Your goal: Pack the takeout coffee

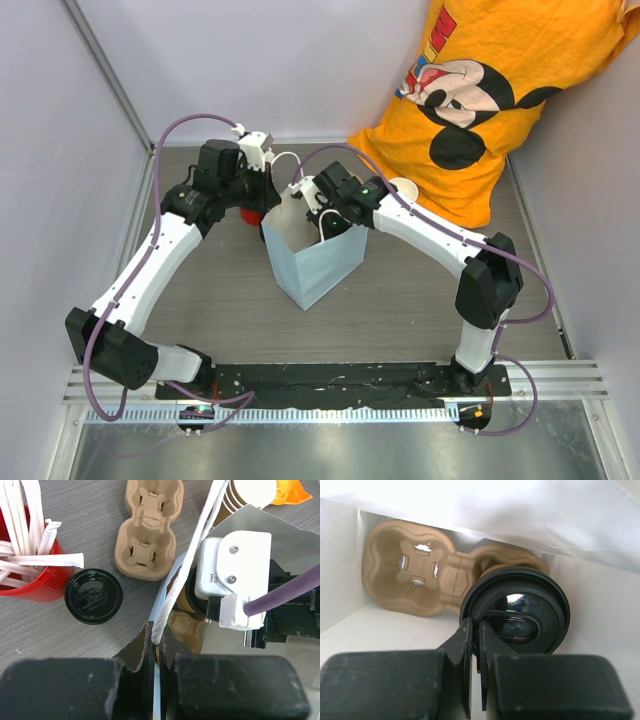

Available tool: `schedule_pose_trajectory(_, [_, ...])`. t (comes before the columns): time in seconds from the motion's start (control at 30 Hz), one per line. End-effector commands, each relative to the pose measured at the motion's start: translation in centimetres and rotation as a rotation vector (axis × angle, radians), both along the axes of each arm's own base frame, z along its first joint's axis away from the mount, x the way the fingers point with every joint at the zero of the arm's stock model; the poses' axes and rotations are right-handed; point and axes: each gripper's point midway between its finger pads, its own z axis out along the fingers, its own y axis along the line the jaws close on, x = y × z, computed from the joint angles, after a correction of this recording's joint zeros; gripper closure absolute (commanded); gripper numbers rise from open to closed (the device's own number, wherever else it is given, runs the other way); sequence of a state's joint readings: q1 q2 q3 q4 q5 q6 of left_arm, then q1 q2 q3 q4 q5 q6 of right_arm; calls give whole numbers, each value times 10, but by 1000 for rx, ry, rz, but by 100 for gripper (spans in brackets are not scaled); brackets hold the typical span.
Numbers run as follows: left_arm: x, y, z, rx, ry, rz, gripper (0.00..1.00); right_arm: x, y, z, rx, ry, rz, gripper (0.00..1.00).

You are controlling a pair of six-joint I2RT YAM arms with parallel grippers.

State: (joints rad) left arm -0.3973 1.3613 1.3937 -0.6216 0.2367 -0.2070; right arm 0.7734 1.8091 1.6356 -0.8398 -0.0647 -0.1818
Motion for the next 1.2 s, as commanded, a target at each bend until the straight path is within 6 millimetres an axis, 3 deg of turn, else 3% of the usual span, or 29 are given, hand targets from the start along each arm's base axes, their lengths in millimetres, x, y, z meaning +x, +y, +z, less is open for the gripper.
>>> schedule_pose_trajectory(0.0, [-5,0,10,-20,-29,-13,99,7,2,12,22,-62,1,99])
schedule_pose_trajectory(1.17, [-5,0,12,-19,-31,-12,99,7,-2,0,-2,-58,-8,99])
